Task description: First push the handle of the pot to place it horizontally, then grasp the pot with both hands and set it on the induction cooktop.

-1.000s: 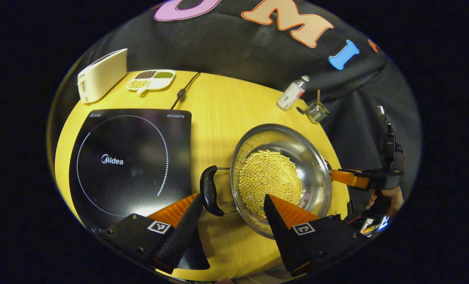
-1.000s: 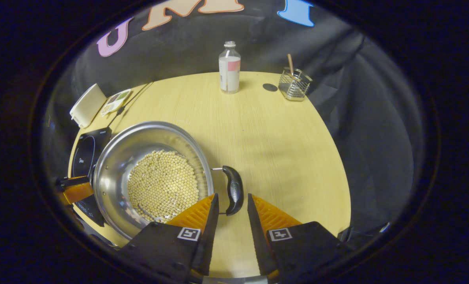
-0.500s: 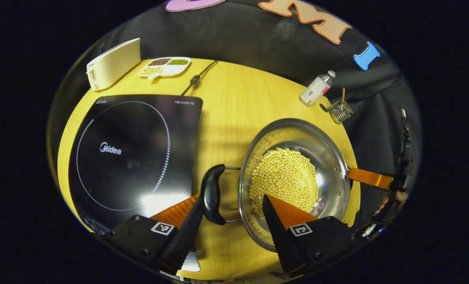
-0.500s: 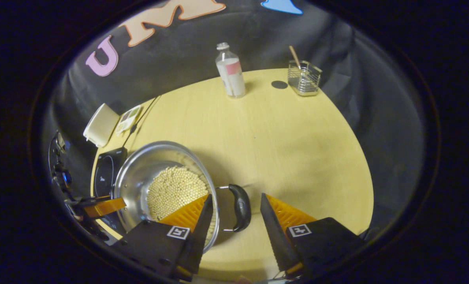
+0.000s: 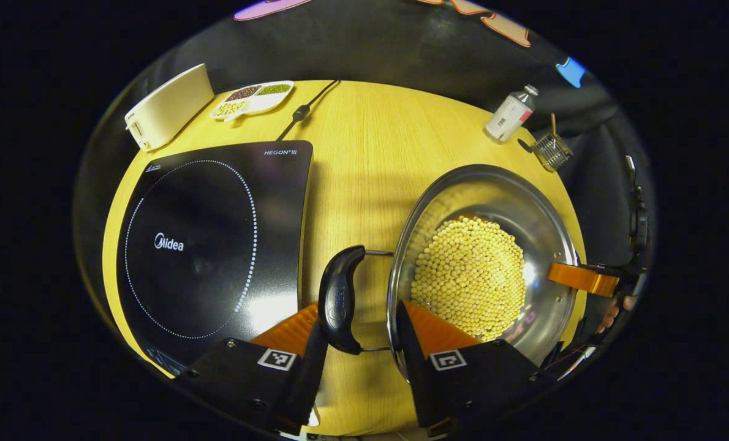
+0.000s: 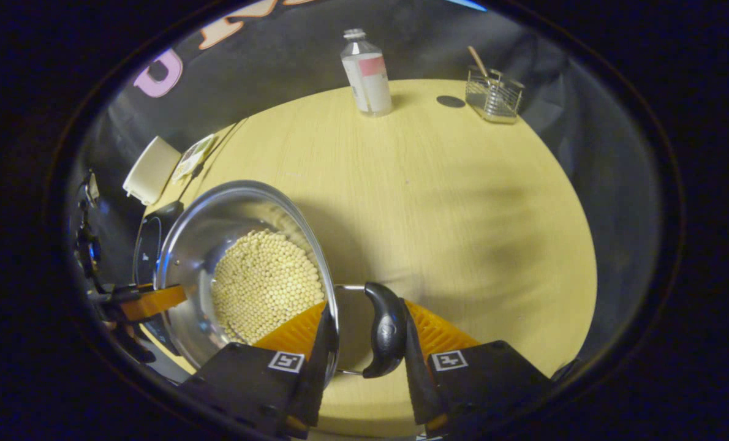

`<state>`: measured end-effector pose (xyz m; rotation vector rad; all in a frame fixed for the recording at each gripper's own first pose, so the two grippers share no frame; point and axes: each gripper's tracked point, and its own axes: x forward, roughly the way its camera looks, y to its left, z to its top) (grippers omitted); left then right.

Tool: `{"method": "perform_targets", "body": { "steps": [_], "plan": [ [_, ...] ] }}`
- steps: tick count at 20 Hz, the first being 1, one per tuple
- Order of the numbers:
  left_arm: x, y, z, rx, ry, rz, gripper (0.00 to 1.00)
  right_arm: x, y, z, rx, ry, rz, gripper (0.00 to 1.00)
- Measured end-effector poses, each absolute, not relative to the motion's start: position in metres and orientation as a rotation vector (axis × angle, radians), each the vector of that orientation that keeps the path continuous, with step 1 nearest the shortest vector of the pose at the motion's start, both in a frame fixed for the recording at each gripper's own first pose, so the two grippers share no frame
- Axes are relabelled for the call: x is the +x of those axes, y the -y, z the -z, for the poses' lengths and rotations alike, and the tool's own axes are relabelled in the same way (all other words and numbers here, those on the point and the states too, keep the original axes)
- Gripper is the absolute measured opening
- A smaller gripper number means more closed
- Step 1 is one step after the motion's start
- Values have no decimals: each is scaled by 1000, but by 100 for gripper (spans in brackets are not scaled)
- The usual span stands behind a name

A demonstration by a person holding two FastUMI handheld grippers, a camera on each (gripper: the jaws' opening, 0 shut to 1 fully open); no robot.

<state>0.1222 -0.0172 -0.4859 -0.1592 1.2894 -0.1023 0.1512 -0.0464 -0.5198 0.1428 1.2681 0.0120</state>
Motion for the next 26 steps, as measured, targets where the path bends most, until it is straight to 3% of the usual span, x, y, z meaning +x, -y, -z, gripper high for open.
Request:
{"method": "perform_targets", "body": {
  "steps": [4,5,8,9,11,13,14,19,21,22,24,26],
  "plan": [
    [121,16,485,-143,-1320,93,61,152,45,518,155,-1270,-13,60],
    [120,16,483,-139,-1324,86,61,150,44,520,148,-1273,-18,48],
    [117,15,473,-138,-1329,78,60,150,44,523,169,-1288,-23,53],
    [115,14,469,-126,-1326,79,60,144,42,516,177,-1294,-29,41],
    [115,10,460,-104,-1312,71,58,144,37,509,185,-1282,-41,47],
    [114,3,450,-98,-1296,56,58,144,29,504,192,-1273,-58,41],
    [113,-1,446,-102,-1292,46,59,144,25,501,195,-1267,-68,47],
    [102,-29,423,-103,-1270,-18,58,145,-7,491,206,-1262,-132,46],
    [98,-47,413,-95,-1255,-45,58,148,-26,488,207,-1257,-167,41],
    [97,-57,409,-94,-1250,-57,58,151,-37,486,206,-1252,-182,46],
    [95,-74,405,-103,-1244,-74,58,152,-55,484,201,-1244,-194,47],
    [95,-91,405,-116,-1236,-73,60,151,-74,481,190,-1240,-195,41]
  ]
}}
